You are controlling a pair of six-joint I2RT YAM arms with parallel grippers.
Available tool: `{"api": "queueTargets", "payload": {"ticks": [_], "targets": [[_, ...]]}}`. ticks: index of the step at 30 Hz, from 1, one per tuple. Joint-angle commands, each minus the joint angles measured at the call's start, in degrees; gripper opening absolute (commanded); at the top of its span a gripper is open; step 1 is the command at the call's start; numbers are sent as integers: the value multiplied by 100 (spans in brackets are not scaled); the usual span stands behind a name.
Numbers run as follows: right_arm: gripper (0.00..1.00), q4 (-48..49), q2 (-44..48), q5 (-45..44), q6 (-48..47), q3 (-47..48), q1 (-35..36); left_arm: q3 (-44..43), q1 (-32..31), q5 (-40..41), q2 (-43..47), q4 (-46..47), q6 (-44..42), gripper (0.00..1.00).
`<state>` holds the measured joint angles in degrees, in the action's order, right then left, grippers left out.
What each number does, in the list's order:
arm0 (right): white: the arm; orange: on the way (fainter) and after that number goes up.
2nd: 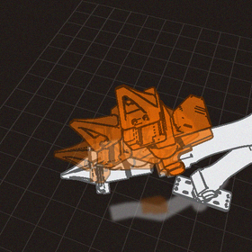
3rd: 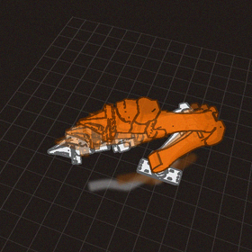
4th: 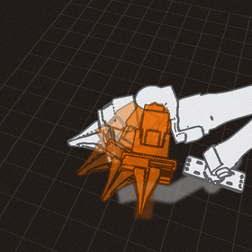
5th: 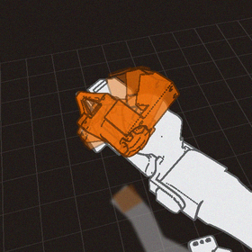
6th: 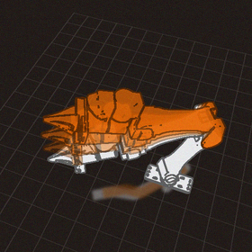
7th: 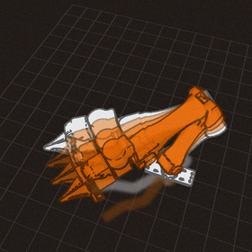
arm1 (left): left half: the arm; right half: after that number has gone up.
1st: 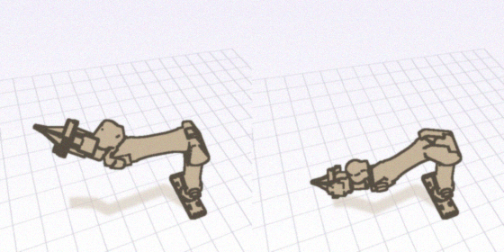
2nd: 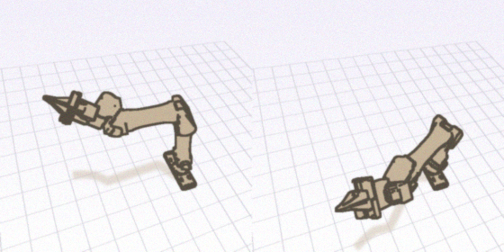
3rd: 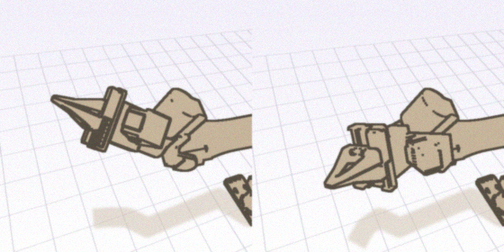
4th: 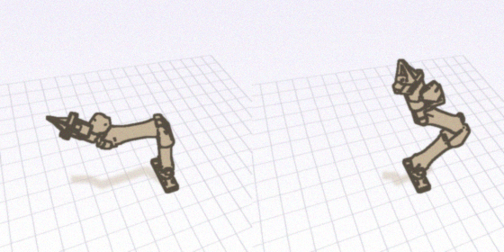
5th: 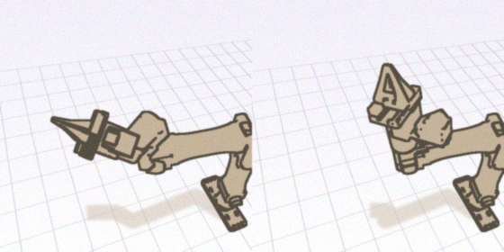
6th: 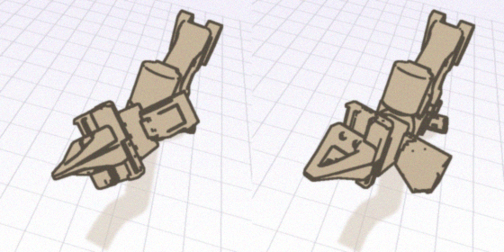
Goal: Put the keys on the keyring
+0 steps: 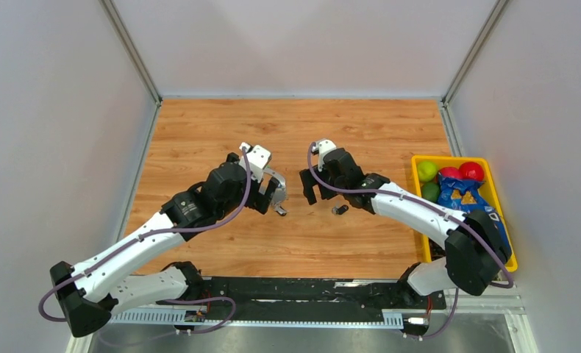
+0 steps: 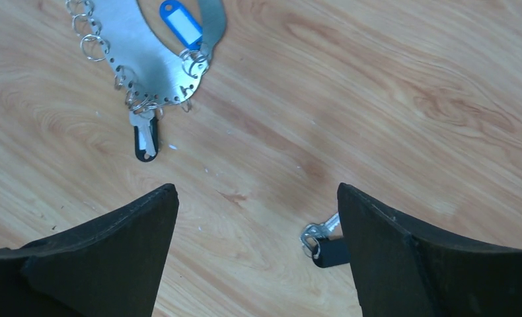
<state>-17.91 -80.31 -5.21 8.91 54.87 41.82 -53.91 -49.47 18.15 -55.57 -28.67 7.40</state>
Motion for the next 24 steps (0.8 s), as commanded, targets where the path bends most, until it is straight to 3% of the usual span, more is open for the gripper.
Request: {"api": "queueTargets", "payload": {"ticks": [1,5,10,17,24], "targets": [[90,868,-126,795,-49,-214,72,9,-7,-437,325,31,-181,99],[78,1049,-262,726,-25,-212,159,108,-3,-713,313,100,-451,92],[81,1000,34,69,212,-401,173,237,-5,-1382,10,285,-1217,77],[85,750,765,304,194,-747,177,77,-10,-2011,-940,262,-1788,77],[67,1532,344,425,608,-958,177,-137,24,-1401,-1045,72,-1646,77]]}}
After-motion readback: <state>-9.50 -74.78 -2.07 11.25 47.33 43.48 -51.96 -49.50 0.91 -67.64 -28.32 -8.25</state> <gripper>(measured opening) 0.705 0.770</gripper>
